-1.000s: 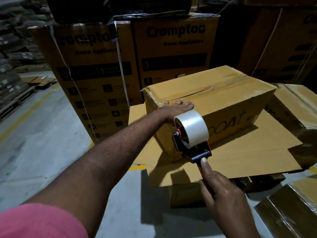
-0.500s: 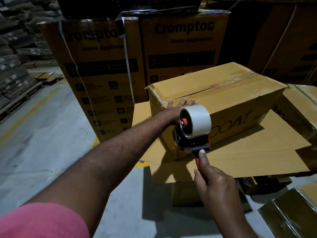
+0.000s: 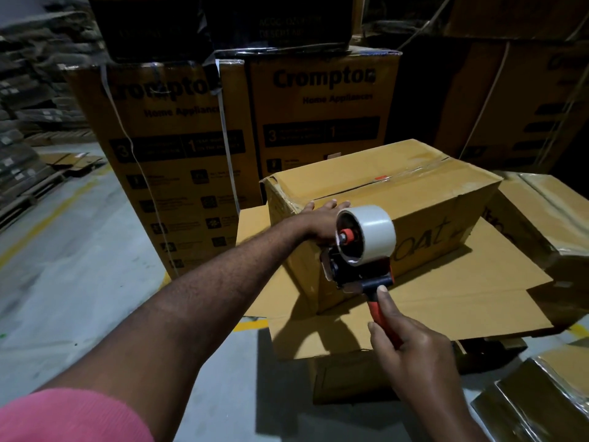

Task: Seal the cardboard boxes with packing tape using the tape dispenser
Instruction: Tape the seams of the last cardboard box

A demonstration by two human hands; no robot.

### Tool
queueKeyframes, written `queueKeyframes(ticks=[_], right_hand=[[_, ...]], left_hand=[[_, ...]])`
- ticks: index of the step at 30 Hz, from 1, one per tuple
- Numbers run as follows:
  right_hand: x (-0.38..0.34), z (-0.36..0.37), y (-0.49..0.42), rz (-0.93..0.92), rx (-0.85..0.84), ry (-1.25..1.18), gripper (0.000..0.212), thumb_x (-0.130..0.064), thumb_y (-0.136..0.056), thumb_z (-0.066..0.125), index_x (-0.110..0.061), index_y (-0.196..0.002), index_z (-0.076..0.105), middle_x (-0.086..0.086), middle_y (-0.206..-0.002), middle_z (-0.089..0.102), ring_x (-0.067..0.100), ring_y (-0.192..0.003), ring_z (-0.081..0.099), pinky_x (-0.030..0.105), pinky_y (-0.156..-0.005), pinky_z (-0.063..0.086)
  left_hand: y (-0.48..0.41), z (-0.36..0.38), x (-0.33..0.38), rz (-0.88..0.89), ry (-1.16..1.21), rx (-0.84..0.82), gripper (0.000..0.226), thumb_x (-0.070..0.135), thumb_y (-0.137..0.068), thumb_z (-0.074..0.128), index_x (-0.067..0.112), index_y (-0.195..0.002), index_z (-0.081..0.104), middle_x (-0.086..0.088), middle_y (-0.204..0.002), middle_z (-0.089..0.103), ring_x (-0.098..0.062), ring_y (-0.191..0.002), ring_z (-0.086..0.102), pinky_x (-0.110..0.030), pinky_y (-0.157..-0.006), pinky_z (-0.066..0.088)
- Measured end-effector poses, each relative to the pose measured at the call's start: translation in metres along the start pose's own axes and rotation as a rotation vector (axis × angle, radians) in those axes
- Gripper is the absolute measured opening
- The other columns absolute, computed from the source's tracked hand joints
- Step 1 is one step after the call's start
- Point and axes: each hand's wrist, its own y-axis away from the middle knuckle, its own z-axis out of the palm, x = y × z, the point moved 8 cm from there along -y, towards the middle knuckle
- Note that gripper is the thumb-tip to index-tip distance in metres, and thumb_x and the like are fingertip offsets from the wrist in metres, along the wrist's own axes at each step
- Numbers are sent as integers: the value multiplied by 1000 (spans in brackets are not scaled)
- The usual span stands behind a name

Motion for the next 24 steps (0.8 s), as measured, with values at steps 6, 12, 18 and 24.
queueKeyframes(ticks=[6, 12, 18, 24], right_hand=[[-3, -52, -15, 64, 17, -101, 66, -27, -81, 77, -43, -136, 45, -2, -117, 68, -5, -82, 52, 17, -89, 44], [-10, -67, -40, 68, -5, -200, 63, -35, -78, 75, -61, -125, 43, 0, -119, 68, 13, -85, 67, 38, -85, 59], [-18, -59, -87, 34, 28, -297, 61, -33, -78, 76, -63, -120, 44, -4, -99, 72, 13, -72, 68, 41, -69, 62], [-25, -20, -144, -42, 107, -423, 60, -31, -77, 75, -55, -125, 47, -40, -109, 46, -16, -85, 62, 15, -71, 57]], left_hand=[[-6, -4, -14, -38, -201, -37, 85, 79, -92, 28, 34, -161, 7, 9, -169, -4, -19, -156, 1, -74, -106, -18], [7, 0, -22, -12, -269, 21, 84, 58, -94, 57, 36, -160, 12, 10, -169, 1, -18, -155, -1, -77, -110, -12], [14, -26, -66, -3, -409, -114, 99, 44, -88, 71, 36, -160, 3, 16, -167, -3, -19, -155, 0, -80, -108, -11], [29, -25, -124, 11, -252, -30, 104, 22, -88, 74, 39, -159, 1, 15, -166, -13, -17, -153, -14, -64, -117, -11]])
